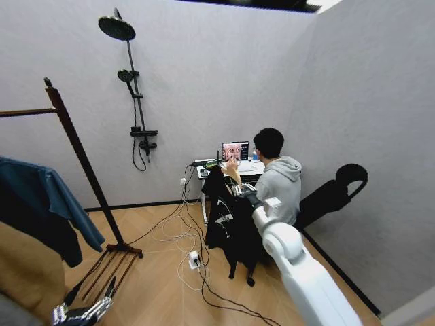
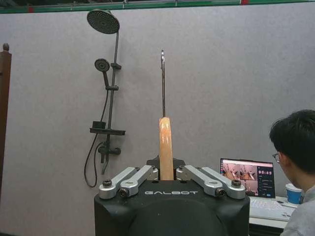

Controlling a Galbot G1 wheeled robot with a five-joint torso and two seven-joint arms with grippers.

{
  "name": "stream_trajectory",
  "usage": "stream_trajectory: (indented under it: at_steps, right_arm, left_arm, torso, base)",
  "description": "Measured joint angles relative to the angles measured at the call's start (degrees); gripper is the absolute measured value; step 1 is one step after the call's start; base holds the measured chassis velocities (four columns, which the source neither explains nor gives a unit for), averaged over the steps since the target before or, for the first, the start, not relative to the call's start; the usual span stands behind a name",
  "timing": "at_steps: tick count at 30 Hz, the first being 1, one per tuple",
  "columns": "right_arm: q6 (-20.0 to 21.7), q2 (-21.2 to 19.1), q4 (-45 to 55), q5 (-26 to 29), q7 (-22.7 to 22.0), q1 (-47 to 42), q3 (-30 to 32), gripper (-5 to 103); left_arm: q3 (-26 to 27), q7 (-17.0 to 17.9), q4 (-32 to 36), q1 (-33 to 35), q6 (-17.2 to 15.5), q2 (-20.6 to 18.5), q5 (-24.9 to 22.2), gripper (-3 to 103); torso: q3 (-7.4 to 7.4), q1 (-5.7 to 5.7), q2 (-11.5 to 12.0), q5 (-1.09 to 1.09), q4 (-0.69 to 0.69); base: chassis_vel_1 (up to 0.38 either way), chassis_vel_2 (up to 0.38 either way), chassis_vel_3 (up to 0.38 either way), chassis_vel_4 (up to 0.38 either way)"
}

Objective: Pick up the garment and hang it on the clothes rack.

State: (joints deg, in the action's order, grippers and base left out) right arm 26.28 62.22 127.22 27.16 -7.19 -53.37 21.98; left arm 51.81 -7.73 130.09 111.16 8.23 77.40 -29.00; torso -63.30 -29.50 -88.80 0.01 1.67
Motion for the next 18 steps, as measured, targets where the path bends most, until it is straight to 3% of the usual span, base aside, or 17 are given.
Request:
stream_trajectory:
  at_steps: [2,6,18]
  right_arm:
    - [0.12,-3.44,4.03,1.44,1.13,-5.09,3.22,10]
    - [-1.03,-6.4,5.87,2.55,2.01,-8.43,6.98,10]
    - [-1.48,-4.9,5.8,1.92,0.41,-8.88,7.79,10]
  left_arm:
    - [0.01,0.01,0.0,0.0,0.0,0.0,0.0,100]
    - [0.0,0.0,0.0,0.0,0.0,0.0,0.0,100]
    - [0.0,0.0,0.0,0.0,0.0,0.0,0.0,100]
  torso:
    - [0.0,0.0,-0.01,0.0,-0.02]
    - [0.0,0.0,0.0,-0.01,-0.02]
    - [-0.01,0.0,0.0,-0.01,-0.04]
  base:
    - [0.0,0.0,0.0,0.0]
    - [0.0,0.0,0.0,0.0]
    - [-0.005,0.005,0.003,-0.001]
